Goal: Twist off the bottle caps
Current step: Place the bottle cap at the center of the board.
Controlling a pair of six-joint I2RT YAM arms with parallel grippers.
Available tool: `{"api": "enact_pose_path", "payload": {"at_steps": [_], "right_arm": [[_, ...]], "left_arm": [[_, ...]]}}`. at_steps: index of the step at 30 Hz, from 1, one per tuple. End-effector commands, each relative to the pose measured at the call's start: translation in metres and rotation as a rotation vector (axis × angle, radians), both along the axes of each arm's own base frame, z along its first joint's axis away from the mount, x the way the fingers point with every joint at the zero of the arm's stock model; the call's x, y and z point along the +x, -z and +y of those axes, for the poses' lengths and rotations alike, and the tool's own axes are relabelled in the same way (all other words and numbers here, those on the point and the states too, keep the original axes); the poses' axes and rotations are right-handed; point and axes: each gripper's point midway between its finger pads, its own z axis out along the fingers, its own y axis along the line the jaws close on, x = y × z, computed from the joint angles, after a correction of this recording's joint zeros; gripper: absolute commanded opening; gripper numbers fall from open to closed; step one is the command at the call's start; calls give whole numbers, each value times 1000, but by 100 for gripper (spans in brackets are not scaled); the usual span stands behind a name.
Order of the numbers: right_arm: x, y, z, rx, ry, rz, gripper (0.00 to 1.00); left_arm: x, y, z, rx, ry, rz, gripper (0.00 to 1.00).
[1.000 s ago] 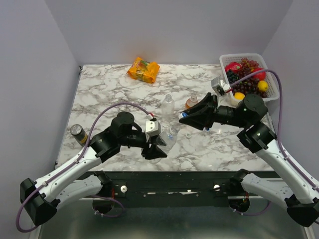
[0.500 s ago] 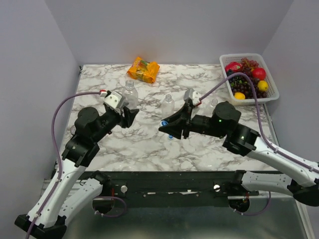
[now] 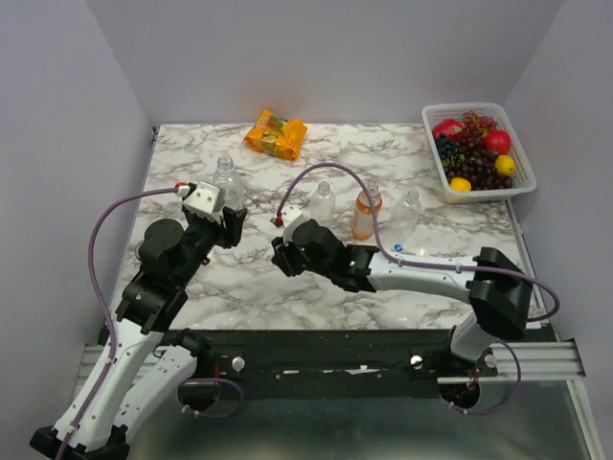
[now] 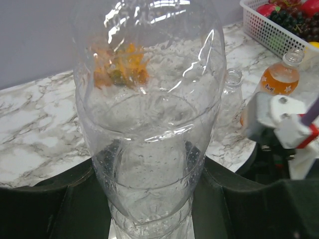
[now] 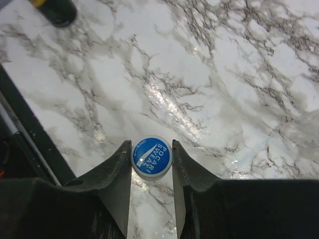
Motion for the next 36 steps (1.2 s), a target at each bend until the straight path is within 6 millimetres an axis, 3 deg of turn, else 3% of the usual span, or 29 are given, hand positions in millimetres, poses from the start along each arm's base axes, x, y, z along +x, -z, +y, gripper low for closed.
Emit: {"api": "enact_pose_path", "payload": {"at_steps": [1, 6, 18, 27, 30, 33, 36], "right_arm": [[24, 11, 17, 29, 123, -14, 25], [33, 51, 26, -3, 180, 22, 27], [57, 108, 24, -99, 334, 15, 34], [66, 128, 18, -164, 386, -5, 45], [67, 132, 17, -181, 384, -4, 55], [63, 132, 20, -175, 365, 8, 65], [61, 119, 18, -156, 358, 6, 65]], "left_arm": [[0, 5, 5, -6, -22, 11, 21], [-2, 8, 1, -10, -1, 18, 21], [-7, 7, -6, -22, 44, 21, 21], [-9, 8, -9, -26, 66, 25, 21], [-9, 10, -11, -26, 72, 28, 21], [-9, 11, -12, -25, 79, 31, 21], [-9, 11, -13, -25, 82, 33, 21]]}}
